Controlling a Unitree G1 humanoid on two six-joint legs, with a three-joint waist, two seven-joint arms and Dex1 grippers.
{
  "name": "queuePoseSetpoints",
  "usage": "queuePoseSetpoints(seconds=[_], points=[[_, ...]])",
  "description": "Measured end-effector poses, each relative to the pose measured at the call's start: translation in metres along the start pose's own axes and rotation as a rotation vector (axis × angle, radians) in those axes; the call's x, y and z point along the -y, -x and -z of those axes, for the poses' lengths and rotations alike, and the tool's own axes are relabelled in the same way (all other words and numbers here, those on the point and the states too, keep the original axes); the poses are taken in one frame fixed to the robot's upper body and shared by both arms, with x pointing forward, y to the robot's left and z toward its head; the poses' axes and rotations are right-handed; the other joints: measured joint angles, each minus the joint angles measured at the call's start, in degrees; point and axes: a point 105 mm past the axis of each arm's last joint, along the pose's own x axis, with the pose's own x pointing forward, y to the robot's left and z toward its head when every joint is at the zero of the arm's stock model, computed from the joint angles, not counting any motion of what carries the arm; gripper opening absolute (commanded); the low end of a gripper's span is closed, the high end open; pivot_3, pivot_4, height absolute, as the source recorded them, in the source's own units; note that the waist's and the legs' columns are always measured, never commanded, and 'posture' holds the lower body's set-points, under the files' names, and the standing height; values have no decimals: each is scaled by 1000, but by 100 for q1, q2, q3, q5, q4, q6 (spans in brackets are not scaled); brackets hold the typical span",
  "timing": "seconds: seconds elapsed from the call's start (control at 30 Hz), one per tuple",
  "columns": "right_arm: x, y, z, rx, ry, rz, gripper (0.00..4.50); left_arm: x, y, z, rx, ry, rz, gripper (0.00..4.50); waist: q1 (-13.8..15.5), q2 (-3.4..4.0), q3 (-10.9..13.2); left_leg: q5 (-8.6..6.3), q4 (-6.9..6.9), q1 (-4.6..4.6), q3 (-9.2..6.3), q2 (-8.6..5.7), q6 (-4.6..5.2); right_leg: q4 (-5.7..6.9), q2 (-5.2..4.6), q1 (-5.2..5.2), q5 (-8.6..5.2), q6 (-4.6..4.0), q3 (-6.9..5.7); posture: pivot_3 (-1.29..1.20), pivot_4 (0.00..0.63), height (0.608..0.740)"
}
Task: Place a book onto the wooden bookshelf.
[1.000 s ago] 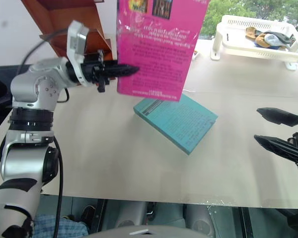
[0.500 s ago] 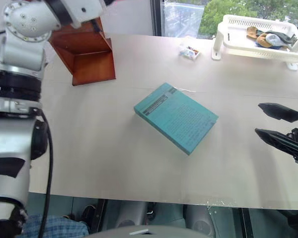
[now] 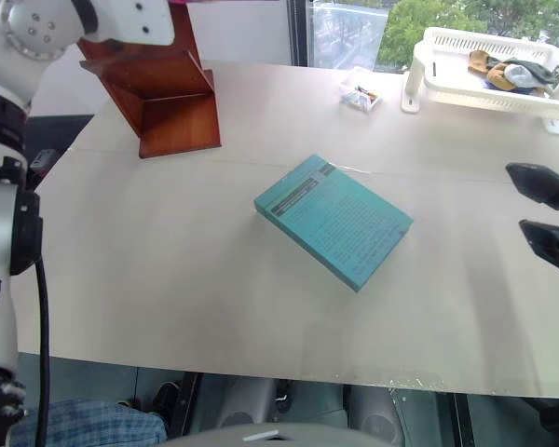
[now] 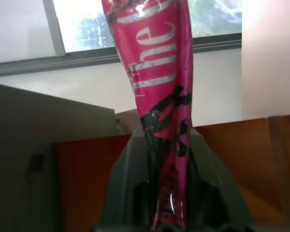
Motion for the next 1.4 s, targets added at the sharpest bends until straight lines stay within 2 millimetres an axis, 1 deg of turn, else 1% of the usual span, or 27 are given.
queuePoseSetpoints(seconds=[0.13, 0.23, 0.3, 0.4, 0.43, 0.5, 0.53, 0.63, 0.7, 0.8, 0.93, 1.13, 1.2, 1.23, 1.27, 1.37, 1.4], points=[[9, 0, 2, 12, -13, 8, 4500, 3, 1, 1, -14, 2, 77, 252, -55, 1, 1, 1, -2, -1, 11, 2, -1, 8, 3, -14, 0, 0, 11, 0, 150, 740], [15, 0, 2, 17, -11, 1, 4500, 12, 3, 4, -33, 16, 167, 252, -112, 2, 1, 1, -3, -2, 11, 3, -1, 11, 4, -18, 0, 0, 11, 0, 150, 740], [19, -1, 1, 21, -11, -9, 4500, 15, 7, 9, -49, 10, 191, 252, -154, 2, 1, 1, -2, -3, 14, 4, -1, 12, 4, -21, 0, 0, 17, 0, 150, 740], [25, -1, -1, 23, -11, -18, 4500, 11, 13, 17, -86, 8, 197, 252, -166, 3, 2, 1, -2, -7, 16, 4, -1, 15, 4, -28, 0, 0, 19, 0, 150, 740], [26, -2, -1, 26, -10, -22, 4500, 9, 16, 21, -101, 7, 197, 252, -168, 3, 2, 1, -2, -9, 17, 5, -1, 16, 4, -31, 0, 0, 20, 0, 150, 740], [29, -3, -3, 36, -10, -37, 4500, 9, 28, 37, -168, 19, 220, 252, -171, 4, 2, 1, -3, -10, 20, 5, -2, 19, 5, -36, 0, 0, 23, 0, 150, 740], [29, -3, -4, 40, -9, -38, 4500, 9, 30, 41, -182, 21, 227, 252, -170, 4, 2, 1, -3, -10, 22, 5, -2, 22, 5, -38, 0, 0, 26, 0, 150, 740], [32, -5, -12, 82, 2, -59, 4500, 23, 45, 65, -286, 46, 293, 252, -169, 4, 2, 1, -2, -9, 26, 6, -1, 33, 5, -44, 0, 0, 30, 0, 150, 740], [33, -4, -13, 90, 2, -62, 4500, 32, 49, 73, -323, 67, 328, 252, -138, 4, 2, 1, 6, -19, 23, 6, -1, 49, 4, -53, -1, -1, 26, 0, 150, 740], [34, -5, -11, 93, -2, -68, 4500, 35, 45, 70, -322, 78, 327, 252, -92, 3, 2, 1, 55, -61, 14, 6, 0, 87, 5, -87, -1, 0, 21, 0, 150, 740], [34, -4, -10, 98, -3, -72, 4500, 42, 38, 69, -333, 82, 332, 252, -124, 3, 2, 1, 73, -61, 12, 6, 3, 106, 6, -87, 0, 1, 21, 0, 150, 740], [33, 1, -11, 100, 5, -50, 4500, 47, 38, 72, -351, 82, 343, 252, -154, 4, 2, 1, 71, -61, 11, 8, 2, 105, 10, -88, 0, 0, 22, 0, 150, 740], [32, 4, -10, 98, 6, -40, 4500, 48, 39, 74, -365, 84, 343, 1307, -164, 4, 2, 1, 70, -61, 13, 8, 2, 104, 10, -88, 0, 0, 25, 0, 150, 740], [32, 4, -10, 97, 6, -38, 4500, 49, 39, 75, -369, 83, 345, 1604, -166, 4, 2, 1, 70, -61, 13, 8, 3, 104, 10, -88, 0, 1, 24, 0, 150, 740], [32, 5, -10, 97, 6, -35, 4500, 49, 39, 75, -371, 84, 346, 2169, -165, 4, 2, 1, 71, -61, 13, 8, 3, 105, 10, -89, 0, 1, 24, 0, 150, 740], [31, 6, -9, 97, 9, -29, 4500, 49, 39, 76, -380, 79, 342, 3433, -161, 4, 2, 1, 71, -60, 12, 8, 3, 106, 10, -89, 0, 1, 23, 0, 150, 740], [31, 7, -9, 97, 10, -26, 4500, 48, 39, 78, -393, 59, 337, 3433, -159, 4, 2, 1, 71, -60, 12, 8, 3, 106, 10, -88, 0, 1, 24, 0, 150, 740]])
